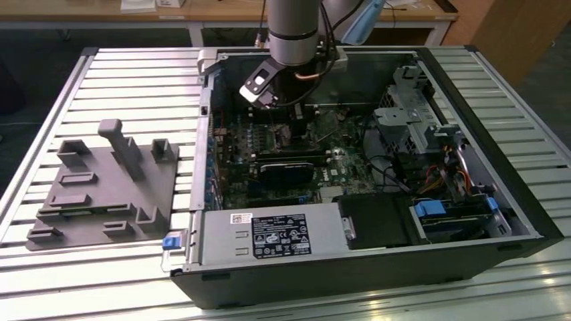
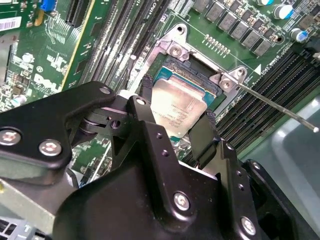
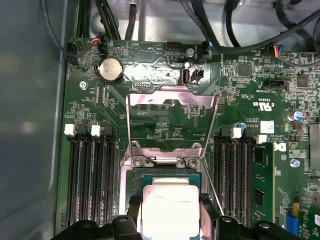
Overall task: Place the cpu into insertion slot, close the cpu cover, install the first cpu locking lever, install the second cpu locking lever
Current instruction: 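Place the cpu into insertion slot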
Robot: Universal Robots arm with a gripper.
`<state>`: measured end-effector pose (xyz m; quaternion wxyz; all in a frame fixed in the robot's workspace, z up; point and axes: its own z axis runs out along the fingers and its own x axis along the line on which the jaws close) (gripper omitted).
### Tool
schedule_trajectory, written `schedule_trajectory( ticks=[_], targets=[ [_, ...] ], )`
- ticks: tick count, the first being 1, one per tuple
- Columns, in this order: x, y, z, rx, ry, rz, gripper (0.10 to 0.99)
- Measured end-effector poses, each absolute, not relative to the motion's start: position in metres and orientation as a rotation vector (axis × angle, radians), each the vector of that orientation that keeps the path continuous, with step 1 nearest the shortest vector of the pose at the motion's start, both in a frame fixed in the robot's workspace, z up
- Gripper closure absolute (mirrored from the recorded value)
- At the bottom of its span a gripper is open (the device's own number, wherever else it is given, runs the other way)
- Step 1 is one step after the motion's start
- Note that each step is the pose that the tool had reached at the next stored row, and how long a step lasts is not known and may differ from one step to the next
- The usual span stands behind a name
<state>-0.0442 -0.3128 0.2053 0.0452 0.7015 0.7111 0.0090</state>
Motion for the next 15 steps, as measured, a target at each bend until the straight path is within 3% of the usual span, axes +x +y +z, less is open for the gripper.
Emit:
schedule_trajectory(
  ticks=[15],
  targets=[
    [-0.0445, -0.3137, 0.1967, 2.163, 2.19, 0.071, 0.545]
  ],
)
